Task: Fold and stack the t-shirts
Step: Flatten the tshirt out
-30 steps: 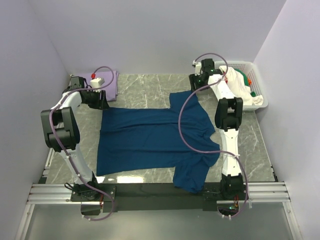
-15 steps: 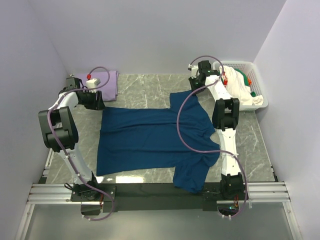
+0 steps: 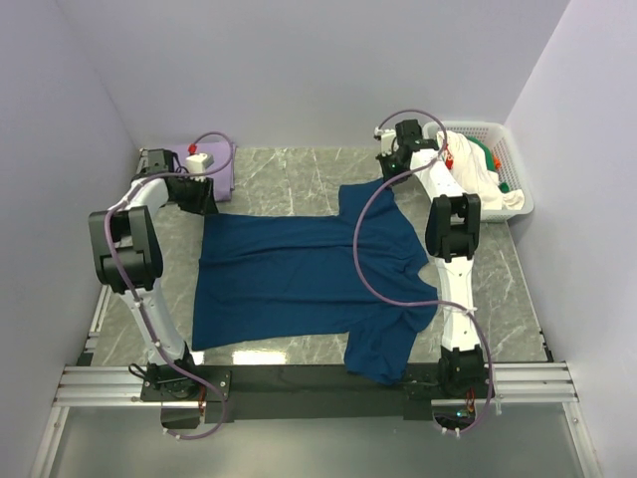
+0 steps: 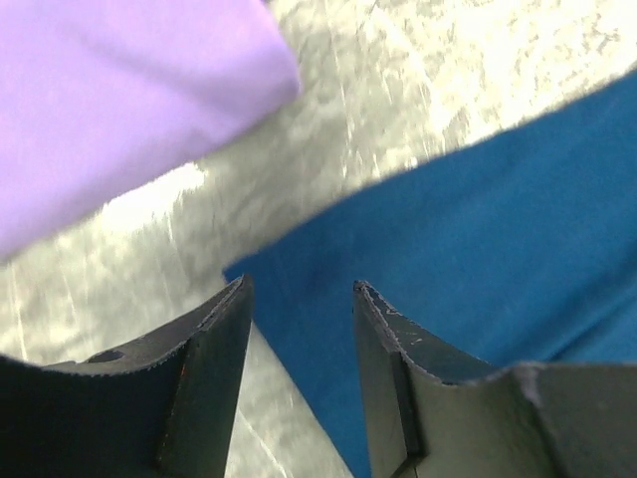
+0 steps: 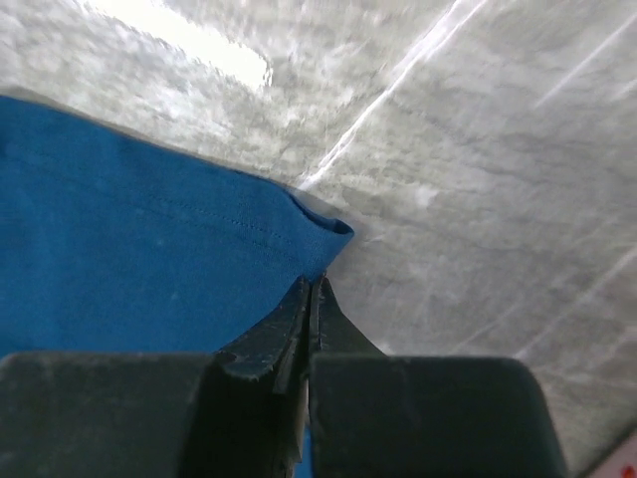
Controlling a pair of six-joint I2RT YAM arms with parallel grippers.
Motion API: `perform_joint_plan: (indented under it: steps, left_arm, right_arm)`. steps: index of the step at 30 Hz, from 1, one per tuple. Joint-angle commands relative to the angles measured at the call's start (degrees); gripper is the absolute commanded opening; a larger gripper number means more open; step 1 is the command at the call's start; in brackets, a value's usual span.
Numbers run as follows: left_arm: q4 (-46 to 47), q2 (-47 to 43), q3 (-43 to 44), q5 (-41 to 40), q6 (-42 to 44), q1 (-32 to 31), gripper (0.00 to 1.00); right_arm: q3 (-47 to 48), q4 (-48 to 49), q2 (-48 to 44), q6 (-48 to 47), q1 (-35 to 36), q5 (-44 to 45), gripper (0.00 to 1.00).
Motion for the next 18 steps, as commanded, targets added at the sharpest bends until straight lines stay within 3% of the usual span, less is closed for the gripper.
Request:
perform_joint_plan:
  steps: [1, 10, 18]
  left_arm:
    - [3.31, 2.26, 3.00, -3.52, 1.83, -1.15, 0.51]
    - [-2.31, 9.38, 10.56, -4.05, 7.71, -1.50, 0.51]
    - [-6.27, 9.56, 10.57, 0.17, 12.20, -1.50, 0.36]
  right_arm:
    - [0.58, 2.94, -7.34, -1.38, -0.13, 0.69, 0.00]
    - [-0.03, 2.85, -8.48, -2.08, -0.13, 0.60, 0.00]
    - [1.55, 4.26, -9.54, -3.05, -0.13, 1.92, 0.00]
